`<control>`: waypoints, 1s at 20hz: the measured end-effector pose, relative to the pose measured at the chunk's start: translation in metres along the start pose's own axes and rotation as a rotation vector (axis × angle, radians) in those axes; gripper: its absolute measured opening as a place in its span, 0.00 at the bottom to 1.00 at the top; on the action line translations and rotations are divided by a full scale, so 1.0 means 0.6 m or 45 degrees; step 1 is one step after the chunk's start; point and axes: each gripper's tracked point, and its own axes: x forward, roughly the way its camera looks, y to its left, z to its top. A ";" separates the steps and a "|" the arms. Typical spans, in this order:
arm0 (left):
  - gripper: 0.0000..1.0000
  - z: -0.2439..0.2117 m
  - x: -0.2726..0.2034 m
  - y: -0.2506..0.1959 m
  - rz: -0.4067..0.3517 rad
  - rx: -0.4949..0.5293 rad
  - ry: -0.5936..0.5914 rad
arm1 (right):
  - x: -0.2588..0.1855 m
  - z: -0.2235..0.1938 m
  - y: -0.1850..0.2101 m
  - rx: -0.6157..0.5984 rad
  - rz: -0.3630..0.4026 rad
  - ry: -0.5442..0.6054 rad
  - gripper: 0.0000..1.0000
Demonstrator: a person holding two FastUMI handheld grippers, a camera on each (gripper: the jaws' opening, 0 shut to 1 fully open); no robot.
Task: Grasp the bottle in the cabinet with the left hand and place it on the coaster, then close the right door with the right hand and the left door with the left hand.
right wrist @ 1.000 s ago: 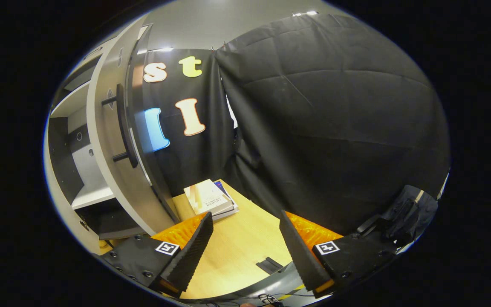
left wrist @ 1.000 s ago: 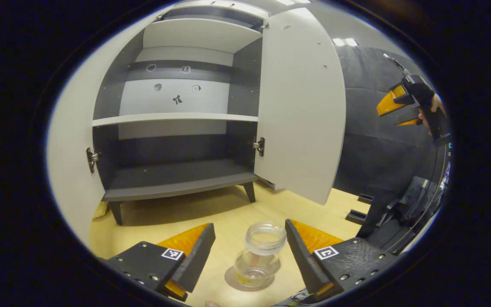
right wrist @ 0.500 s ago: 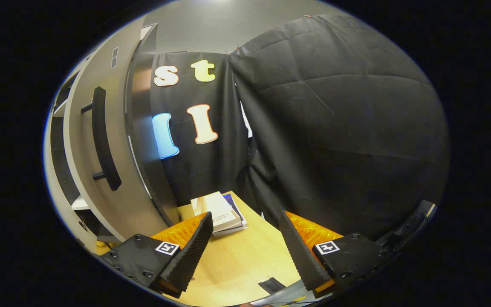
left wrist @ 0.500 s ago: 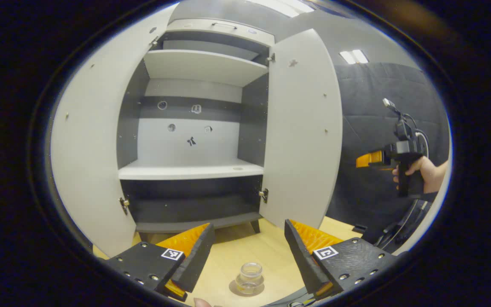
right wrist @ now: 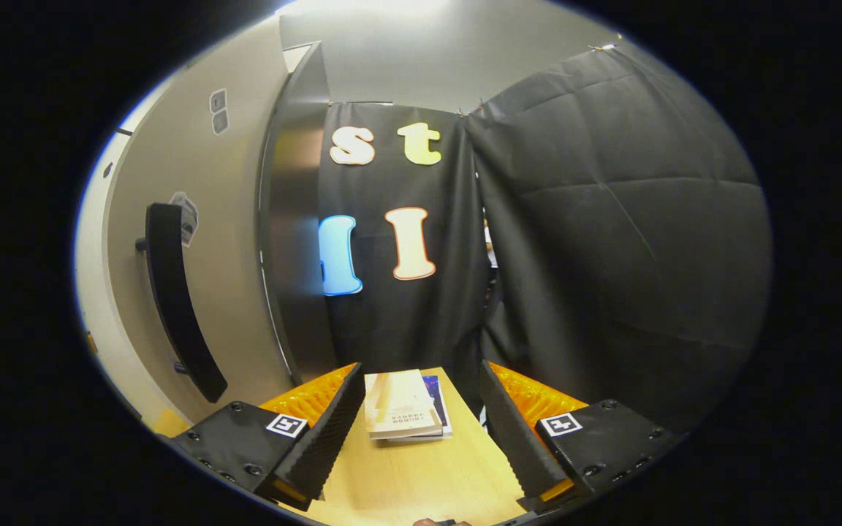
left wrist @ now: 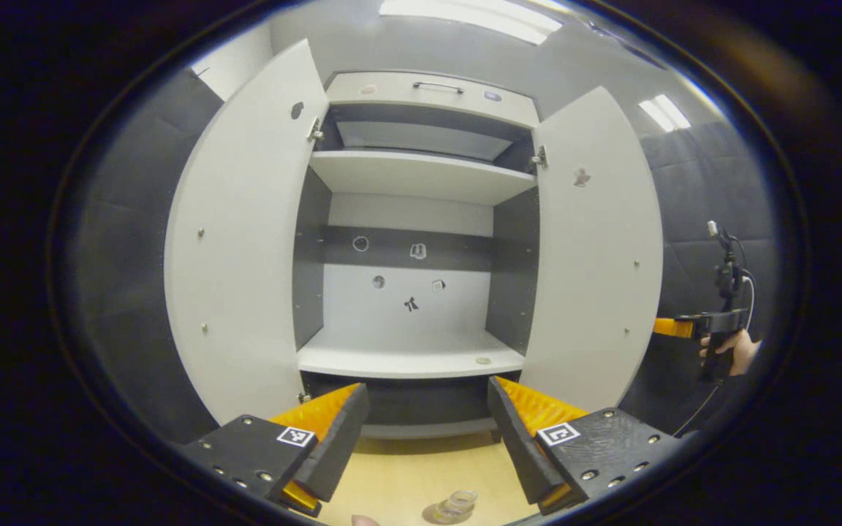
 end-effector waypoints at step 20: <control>1.00 -0.007 -0.054 0.179 0.349 -0.094 0.074 | -0.034 0.115 0.159 -0.065 0.254 -0.191 0.97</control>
